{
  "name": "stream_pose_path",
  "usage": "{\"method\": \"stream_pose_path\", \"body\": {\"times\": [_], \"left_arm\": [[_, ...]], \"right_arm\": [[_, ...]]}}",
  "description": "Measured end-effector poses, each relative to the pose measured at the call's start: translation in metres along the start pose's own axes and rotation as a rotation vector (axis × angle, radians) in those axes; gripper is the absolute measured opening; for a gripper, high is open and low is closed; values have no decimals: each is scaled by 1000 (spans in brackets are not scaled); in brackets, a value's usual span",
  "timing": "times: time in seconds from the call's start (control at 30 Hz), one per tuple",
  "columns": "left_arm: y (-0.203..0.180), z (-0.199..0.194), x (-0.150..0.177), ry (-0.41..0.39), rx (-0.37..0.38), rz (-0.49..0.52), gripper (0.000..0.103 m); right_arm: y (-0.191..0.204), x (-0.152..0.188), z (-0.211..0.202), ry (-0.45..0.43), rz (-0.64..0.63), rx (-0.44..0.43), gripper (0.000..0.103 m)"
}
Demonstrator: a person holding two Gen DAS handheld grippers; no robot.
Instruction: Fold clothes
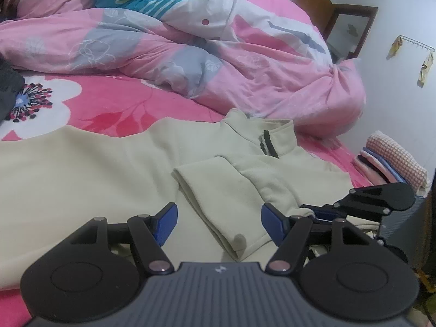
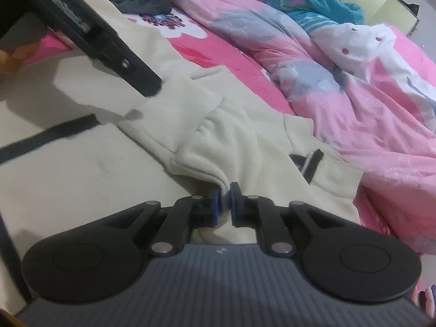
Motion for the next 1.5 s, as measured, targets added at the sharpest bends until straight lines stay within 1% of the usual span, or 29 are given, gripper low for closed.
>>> {"method": "stream_pose_path", "body": {"times": [0.03,0.07,0.1,0.17,0.2,0.27,0.3,0.33,0.37,0.4,0.47,0.5,0.53,0.57,0.63,0.7,0.77,0.83,0.9,0.93,0.97,1.0,1.03,1.07,1.1,1.17,1.2,1.37,1.5], "left_arm": [[0,0,-1,-1,2,-3,68],[1,-1,-2,-5,4,-6,68],[1,-2,-2,-9,6,-8,68],[-1,-5,-4,-24,5,-3,68],[-3,-7,-5,-35,4,9,68],[-10,-10,-8,-57,6,47,68],[-15,-9,-7,-53,19,61,68],[-20,-8,-6,-49,34,74,68],[-26,-7,-5,-44,49,88,68],[-31,-6,-4,-39,64,101,68],[-41,2,3,-8,104,105,68],[-44,6,6,6,112,107,68],[-46,10,10,25,115,110,68],[-46,13,14,39,111,114,67],[-44,18,20,64,102,120,66],[-42,20,22,70,99,118,66],[-42,20,23,72,102,116,66],[-40,21,24,76,95,121,66],[-39,22,24,80,87,125,66],[-39,22,24,78,83,126,65],[-39,22,24,77,82,126,65],[-39,22,24,76,81,125,64],[-38,22,25,75,80,124,64],[-38,22,24,74,78,122,63],[-38,22,24,73,76,121,62],[-37,22,24,72,73,116,61],[-36,22,24,71,70,115,61],[-34,22,23,69,64,106,60],[-30,22,22,73,60,86,60]], "right_arm": [[0,-4,-4,-7,6,-17,12],[-1,-7,-9,-14,23,-40,20],[-2,-9,-14,-21,40,-62,25],[-10,-12,-27,-32,118,-111,26],[-17,-12,-33,-38,176,-142,28],[-43,-4,-41,-37,320,-145,31],[-57,1,-45,-35,392,-145,33],[-76,9,-43,-25,453,-115,35],[-94,17,-41,-13,512,-82,41],[-113,26,-40,-2,572,-48,44],[-147,44,-24,42,609,0,44],[-164,53,-17,64,626,23,44],[-170,59,-6,90,559,39,44],[-173,65,6,118,464,58,44],[-180,77,32,184,318,72,44],[-190,87,54,238,250,90,44],[-199,96,73,285,222,76,45],[-203,106,86,335,218,36,48],[-202,114,93,352,211,9,55],[-204,113,93,356,219,10,57],[-206,115,92,364,255,-3,54],[-208,116,92,372,292,-17,49],[-207,116,90,375,320,-36,41],[-204,115,88,376,316,-48,18],[-200,114,86,376,309,-59,3],[-193,112,80,363,239,-37,1],[-193,111,78,357,231,-31,1],[-214,111,73,326,269,10,1],[-218,122,79,349,275,32,1]]}}
Point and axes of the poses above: each gripper's, at about its wrist camera, not at the fingertips, and z roughly the way its jaws point, y to its left, x to its underside, the point moved 10 cm from there along z, roughly the way its jaws point, and after that the axes turned 8 degrees about x, right-handed, at the moved point
